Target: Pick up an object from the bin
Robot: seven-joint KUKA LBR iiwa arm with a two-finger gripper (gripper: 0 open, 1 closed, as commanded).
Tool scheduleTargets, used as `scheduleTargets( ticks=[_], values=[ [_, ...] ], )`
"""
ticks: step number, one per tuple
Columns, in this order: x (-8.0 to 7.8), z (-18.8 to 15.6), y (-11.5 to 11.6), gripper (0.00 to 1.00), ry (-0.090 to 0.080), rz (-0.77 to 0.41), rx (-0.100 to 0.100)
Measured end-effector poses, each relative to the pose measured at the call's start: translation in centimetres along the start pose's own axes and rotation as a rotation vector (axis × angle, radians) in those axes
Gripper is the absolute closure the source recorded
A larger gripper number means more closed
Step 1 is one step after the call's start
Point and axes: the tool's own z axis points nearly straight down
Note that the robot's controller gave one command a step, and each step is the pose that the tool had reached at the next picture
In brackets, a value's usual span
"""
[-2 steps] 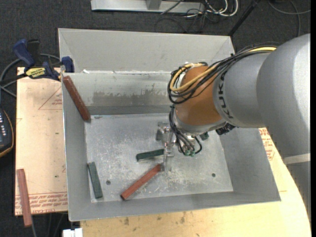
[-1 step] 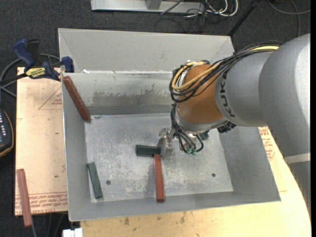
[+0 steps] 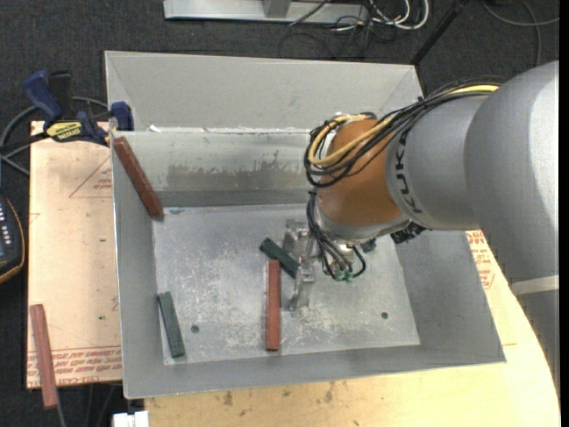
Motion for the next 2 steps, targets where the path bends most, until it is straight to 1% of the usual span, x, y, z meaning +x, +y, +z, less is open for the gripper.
scheduleTargets(
  ticks=[1,2],
  values=[
    [0.0,-0.1,0.0,1.00,0.000,0.000,0.000],
    [3.1,-15.6,-0.4,1.00,-0.007,-0.044,0.000]
  ],
)
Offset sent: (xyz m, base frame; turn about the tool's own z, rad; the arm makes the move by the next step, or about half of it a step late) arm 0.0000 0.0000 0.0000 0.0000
